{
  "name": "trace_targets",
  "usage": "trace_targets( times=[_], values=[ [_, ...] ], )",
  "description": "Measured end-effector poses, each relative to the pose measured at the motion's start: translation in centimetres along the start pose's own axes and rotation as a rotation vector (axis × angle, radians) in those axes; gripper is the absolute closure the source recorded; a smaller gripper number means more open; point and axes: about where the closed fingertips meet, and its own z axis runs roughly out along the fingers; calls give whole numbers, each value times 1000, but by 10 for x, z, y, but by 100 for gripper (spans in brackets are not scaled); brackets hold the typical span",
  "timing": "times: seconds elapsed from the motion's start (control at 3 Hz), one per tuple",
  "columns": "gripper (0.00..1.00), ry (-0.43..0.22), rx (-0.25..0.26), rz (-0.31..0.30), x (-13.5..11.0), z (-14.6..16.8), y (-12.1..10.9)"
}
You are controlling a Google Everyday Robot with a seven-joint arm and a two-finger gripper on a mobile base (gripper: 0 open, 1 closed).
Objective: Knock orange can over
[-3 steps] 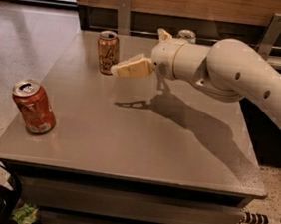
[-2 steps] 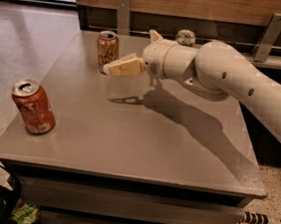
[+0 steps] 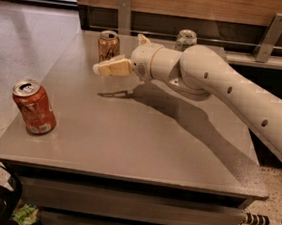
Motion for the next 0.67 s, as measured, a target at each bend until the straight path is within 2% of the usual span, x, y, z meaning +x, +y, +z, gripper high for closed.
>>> trace_targets(
  times=[0.67],
  values=[
    [0,-44,3,84,13,17,-6]
  ],
)
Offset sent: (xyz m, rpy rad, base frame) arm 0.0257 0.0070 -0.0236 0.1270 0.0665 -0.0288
